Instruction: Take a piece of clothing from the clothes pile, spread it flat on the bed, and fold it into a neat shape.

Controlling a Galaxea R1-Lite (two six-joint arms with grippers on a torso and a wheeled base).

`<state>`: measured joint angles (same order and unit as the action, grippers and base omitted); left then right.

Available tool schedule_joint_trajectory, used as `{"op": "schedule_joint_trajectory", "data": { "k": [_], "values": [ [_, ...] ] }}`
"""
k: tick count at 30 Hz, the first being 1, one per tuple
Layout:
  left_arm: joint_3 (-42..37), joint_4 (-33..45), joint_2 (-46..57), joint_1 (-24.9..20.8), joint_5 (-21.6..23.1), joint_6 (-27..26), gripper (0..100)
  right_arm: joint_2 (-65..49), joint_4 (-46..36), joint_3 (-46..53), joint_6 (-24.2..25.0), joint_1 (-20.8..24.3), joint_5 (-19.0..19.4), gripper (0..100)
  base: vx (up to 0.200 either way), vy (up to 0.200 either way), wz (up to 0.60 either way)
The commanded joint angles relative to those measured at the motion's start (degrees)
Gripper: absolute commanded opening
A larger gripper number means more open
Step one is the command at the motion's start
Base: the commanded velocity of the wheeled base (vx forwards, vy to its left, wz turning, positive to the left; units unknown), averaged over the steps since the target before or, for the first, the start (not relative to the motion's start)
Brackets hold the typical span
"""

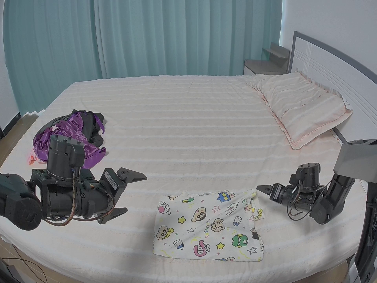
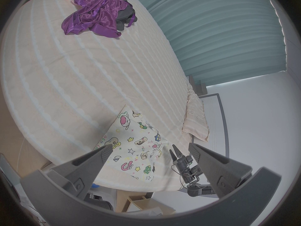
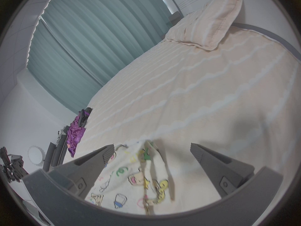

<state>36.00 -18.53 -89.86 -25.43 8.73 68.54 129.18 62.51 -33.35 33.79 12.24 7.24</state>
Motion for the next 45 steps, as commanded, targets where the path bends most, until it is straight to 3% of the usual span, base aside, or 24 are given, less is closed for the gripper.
{"op": "schedule_joint_trajectory", "data": {
  "k": [1,5,16,23,29,34,37,40,45],
  "values": [
    [-0.1,0.1,-0.3,-0.1,0.3,-0.4,100,-8.4,0.3,8.7,2.3,-1.0,-2.4,100,0.0,0.0,0.0],
    [-0.2,0.1,0.0,-1.6,0.0,-0.4,100,-9.2,1.9,10.3,8.3,-0.8,-2.4,100,0.0,0.0,0.0],
    [-0.6,0.0,-3.2,-1.7,0.4,-0.3,100,-8.2,2.0,10.1,8.0,-0.6,-2.3,100,0.109,0.0,0.0],
    [-1.8,0.1,-7.8,-2.8,1.3,-0.9,100,-3.8,2.1,12.0,3.5,0.3,-1.2,100,0.0,0.0,0.0],
    [-4.2,-1.2,-14.8,-5.2,0.3,-7.7,100,-2.6,2.2,16.8,-3.3,1.1,8.1,100,0.0,0.0,0.0],
    [-5.7,-7.1,-19.8,-5.8,-0.4,-8.9,100,1.2,4.5,16.6,-4.4,3.0,8.3,100,0.0,0.0,0.0],
    [-5.9,-13.0,-24.7,-5.9,-2.8,-11.8,100,4.5,9.3,16.7,-4.3,5.3,8.0,100,0.0,0.0,0.0],
    [-5.2,-17.9,-31.3,-7.4,-8.6,-14.3,100,8.3,13.9,15.9,-4.3,7.0,6.0,100,0.0,0.0,0.0],
    [-3.6,-20.0,-33.9,-7.7,-9.9,-14.5,100,9.0,15.1,14.9,-3.6,8.0,6.4,100,0.0,0.0,0.0]
  ]
}}
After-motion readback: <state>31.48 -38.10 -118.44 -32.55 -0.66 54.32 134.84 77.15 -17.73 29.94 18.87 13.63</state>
